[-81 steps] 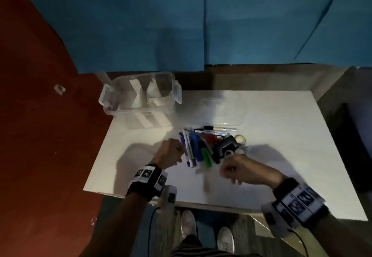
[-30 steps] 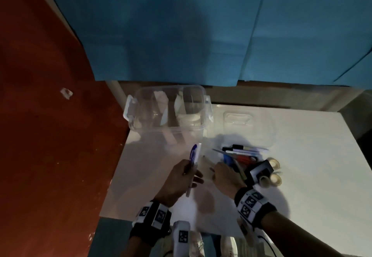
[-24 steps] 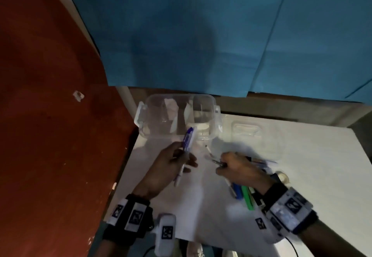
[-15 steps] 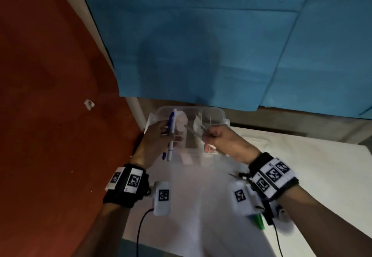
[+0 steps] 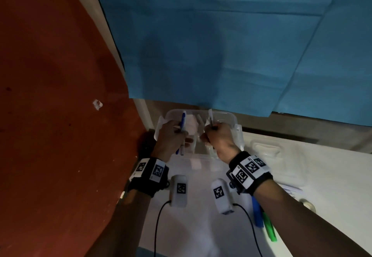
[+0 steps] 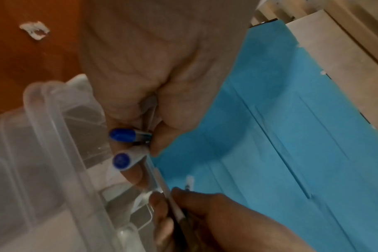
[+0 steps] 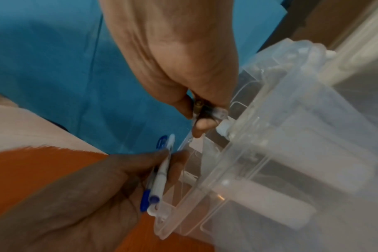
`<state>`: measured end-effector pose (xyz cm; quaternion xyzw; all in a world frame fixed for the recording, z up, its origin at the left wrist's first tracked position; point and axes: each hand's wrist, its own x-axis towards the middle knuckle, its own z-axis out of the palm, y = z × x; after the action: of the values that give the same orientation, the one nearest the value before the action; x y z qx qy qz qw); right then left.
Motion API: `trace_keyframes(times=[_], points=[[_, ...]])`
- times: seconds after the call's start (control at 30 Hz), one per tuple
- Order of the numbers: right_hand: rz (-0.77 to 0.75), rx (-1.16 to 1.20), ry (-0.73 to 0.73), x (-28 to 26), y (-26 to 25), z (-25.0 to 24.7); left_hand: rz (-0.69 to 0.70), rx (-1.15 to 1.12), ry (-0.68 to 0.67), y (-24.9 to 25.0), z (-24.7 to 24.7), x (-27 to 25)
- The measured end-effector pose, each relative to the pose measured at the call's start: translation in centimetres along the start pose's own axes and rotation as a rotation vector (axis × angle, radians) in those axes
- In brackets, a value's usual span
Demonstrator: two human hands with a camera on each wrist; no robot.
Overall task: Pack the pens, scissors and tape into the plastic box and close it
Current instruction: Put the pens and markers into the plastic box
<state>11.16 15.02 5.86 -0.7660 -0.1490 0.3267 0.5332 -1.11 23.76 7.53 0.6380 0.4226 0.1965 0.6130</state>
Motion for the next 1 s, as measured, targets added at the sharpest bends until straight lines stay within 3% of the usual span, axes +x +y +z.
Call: trace_keyframes(times=[0.1, 0.27, 0.4, 0.5, 0.67, 0.8, 0.9, 1.0], points=[[0.055, 0.055, 0.010, -0.5, 0.2, 0.1, 0.010, -0.007, -0.005, 0.1, 1.3, -0.6], [0.018, 0.146, -0.022, -0.5, -0.3, 2.4, 0.010, 0.038, 0.161, -0.9, 0.1, 0.8], [-0.077, -0.039, -0.131, -0.3, -0.9, 4.4, 0.041, 0.483, 0.110, -0.2, -0.9, 0.8], [-0.163, -0.217, -0.180, -0.4, -1.0, 3.7, 0.113, 0.598, 0.100, 0.3, -0.4, -0.3], [-0.218, -0.167, -0.315, -3.3, -2.0, -2.4, 0.417, 0.559, 0.003, 0.4, 2.8, -2.9], [-0.145, -0.196, -0.533, -5.5, -0.6, -10.6, 0.593, 0.437, -0.141, -0.3, 8.2, -6.9], [-0.071, -0.318, -0.532, -6.5, 3.0, -16.4, 0.545, 0.447, -0.340, -4.2, 12.1, -8.4], [0.028, -0.422, -0.363, -6.9, 8.3, -19.5, 0.476, 0.679, -0.455, -9.4, 15.4, -8.9]])
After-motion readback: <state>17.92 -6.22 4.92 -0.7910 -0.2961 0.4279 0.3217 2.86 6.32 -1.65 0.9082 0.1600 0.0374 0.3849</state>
